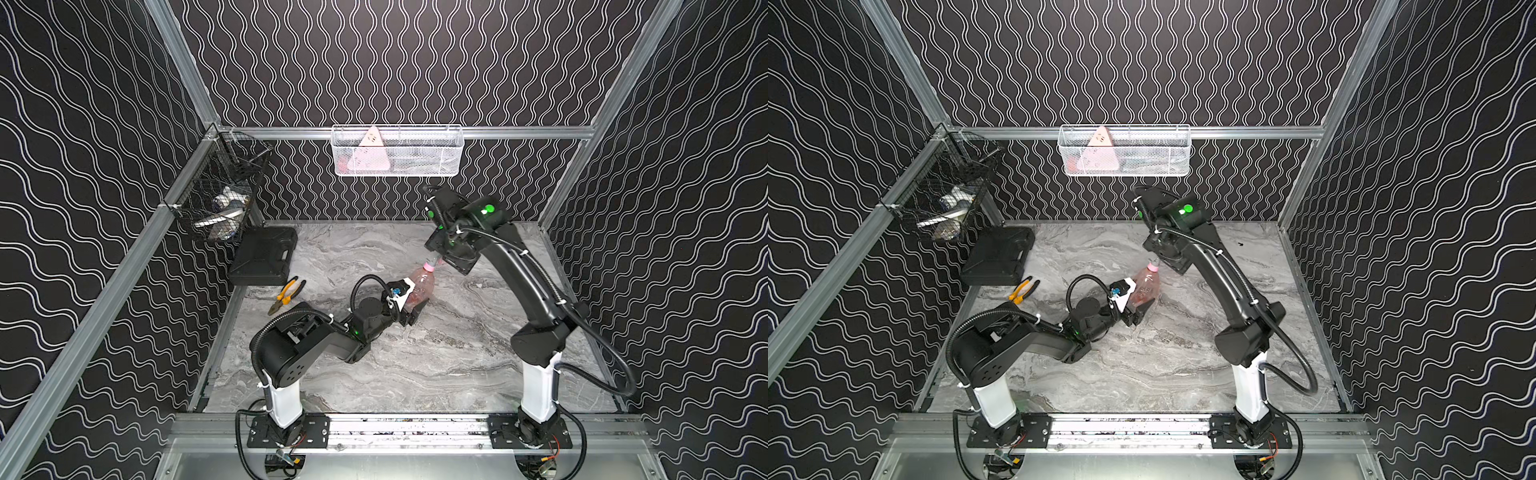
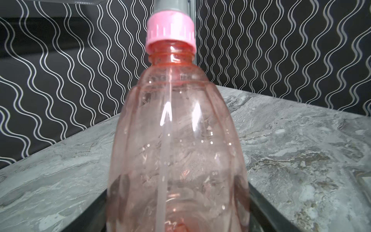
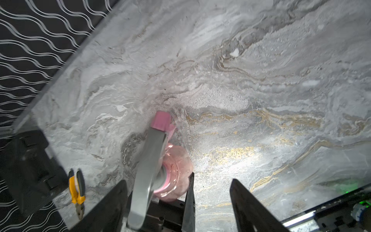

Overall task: Attach spray nozzles to spray bottles
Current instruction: Screw the spray nozzle on the spray bottle.

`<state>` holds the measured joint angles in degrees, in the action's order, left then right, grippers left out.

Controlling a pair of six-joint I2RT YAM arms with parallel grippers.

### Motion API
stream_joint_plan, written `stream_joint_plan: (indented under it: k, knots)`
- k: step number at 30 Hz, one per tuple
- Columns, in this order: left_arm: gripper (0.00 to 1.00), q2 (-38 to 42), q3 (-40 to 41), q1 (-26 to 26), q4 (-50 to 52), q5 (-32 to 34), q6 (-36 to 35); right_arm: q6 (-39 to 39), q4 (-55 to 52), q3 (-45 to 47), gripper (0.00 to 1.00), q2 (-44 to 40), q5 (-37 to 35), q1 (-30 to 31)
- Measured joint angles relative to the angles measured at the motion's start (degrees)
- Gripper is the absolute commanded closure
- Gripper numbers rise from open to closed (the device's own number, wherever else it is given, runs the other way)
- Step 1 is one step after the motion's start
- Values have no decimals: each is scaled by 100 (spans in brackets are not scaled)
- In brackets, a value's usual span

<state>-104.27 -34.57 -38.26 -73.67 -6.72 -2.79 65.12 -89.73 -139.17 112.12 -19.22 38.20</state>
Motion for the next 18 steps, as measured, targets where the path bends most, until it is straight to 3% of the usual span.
stream_joint_plan:
  k: [3,6,9,14,18]
  knots:
    - [51,103,0,131,61,-367,107,-1152,608,555,10,-597,72,-111]
    - [51,234,-7,352,31,-866,369,-2597,2234,2472,9,-1731,1110,-697]
    - [52,295,-55,551,2,-1340,737,-3447,3676,3724,7,-2304,2457,-1554]
    - [51,422,-175,680,46,-2024,1132,-4347,5222,4035,7,-2140,4393,-2079]
    - [51,435,-192,767,79,-2415,1366,-4771,5803,4269,2,-2111,5268,-2129]
